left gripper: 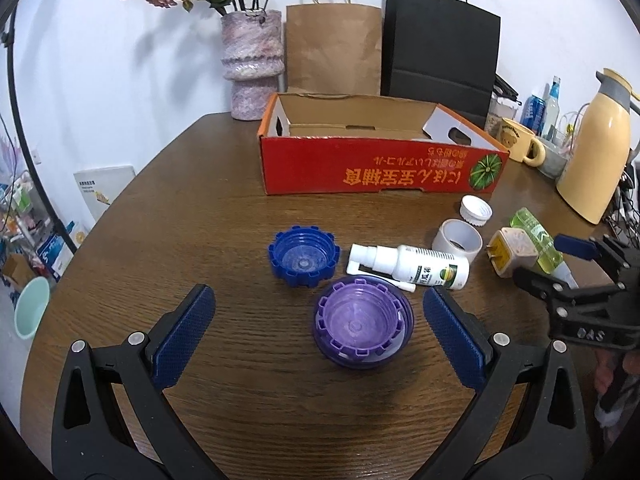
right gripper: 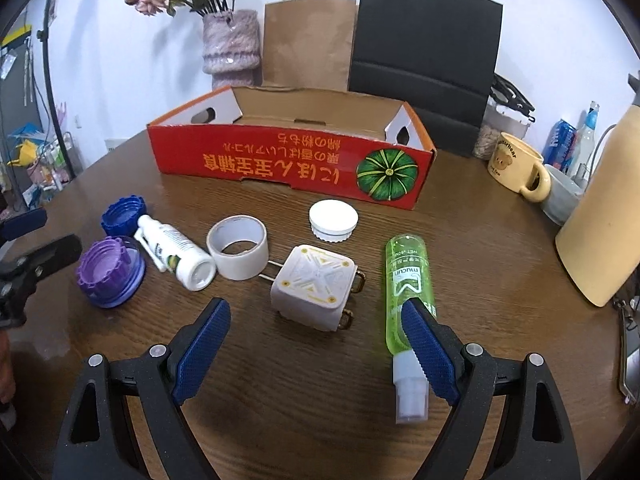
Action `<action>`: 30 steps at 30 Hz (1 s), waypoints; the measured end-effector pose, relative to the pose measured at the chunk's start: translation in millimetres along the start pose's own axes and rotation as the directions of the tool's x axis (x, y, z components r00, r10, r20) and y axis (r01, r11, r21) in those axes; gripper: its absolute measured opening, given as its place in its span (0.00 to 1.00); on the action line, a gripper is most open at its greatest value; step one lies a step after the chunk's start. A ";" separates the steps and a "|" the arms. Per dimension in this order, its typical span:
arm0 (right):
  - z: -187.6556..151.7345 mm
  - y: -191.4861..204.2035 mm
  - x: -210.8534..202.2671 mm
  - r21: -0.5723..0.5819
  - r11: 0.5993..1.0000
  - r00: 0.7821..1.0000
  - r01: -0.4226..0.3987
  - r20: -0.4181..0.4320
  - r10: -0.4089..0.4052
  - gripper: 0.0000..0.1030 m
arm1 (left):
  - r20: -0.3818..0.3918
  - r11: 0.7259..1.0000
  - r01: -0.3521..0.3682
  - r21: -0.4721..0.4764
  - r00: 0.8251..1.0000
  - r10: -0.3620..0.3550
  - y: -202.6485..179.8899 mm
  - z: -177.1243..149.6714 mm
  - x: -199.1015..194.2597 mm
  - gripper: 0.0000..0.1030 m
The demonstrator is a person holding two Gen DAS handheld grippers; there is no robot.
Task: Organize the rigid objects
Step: 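Reach the right tool to the white plug adapter and grasp it, then grasp the purple screw cap with the left tool while the right tool holds the adapter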
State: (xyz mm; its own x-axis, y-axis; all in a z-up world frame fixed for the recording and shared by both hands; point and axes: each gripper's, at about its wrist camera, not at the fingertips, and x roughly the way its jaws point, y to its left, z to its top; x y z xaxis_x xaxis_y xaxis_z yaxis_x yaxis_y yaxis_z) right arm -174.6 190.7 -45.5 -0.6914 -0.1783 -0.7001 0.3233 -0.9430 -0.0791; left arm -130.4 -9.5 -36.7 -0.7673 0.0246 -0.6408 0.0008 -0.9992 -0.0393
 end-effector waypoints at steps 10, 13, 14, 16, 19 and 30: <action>3.5 -9.4 24.7 0.042 0.998 0.997 -0.038 -0.066 0.041 0.51 | -0.019 1.000 0.005 0.020 1.000 -0.005 -2.4 -1.2 3.4 1.00; 1.7 -13.8 17.4 0.063 0.998 0.999 -0.028 -0.030 0.030 0.50 | -0.023 0.999 0.007 0.037 1.000 -0.007 -5.0 -2.4 3.4 1.00; 1.3 -14.7 15.9 0.070 0.997 0.999 -0.027 -0.026 0.029 0.50 | -0.024 0.999 0.009 0.041 1.000 -0.008 -5.5 -2.6 3.4 1.00; -0.8 -16.6 11.7 0.087 0.996 0.999 -0.034 -0.017 0.035 0.50 | -0.029 0.999 0.009 0.052 1.000 -0.007 -7.1 -3.3 4.2 0.99; -4.3 -16.1 1.9 0.096 0.995 1.000 -0.021 0.007 0.021 0.50 | -0.041 0.998 0.007 0.069 0.999 -0.004 -9.8 -4.3 7.3 0.90; -10.4 3.8 -18.5 0.041 0.999 0.998 -0.028 0.055 0.026 0.50 | -0.106 0.996 0.019 0.087 0.994 -0.010 -14.9 -9.2 22.1 0.76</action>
State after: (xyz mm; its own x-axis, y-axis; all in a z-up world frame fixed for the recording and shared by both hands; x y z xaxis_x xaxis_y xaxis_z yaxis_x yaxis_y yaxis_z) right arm -153.9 193.3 -40.3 -0.7175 -0.2177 -0.6617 0.3155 -0.9484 -0.0301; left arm -141.5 6.3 -57.3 -0.6948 0.0378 -0.7182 -0.0698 -0.9975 0.0150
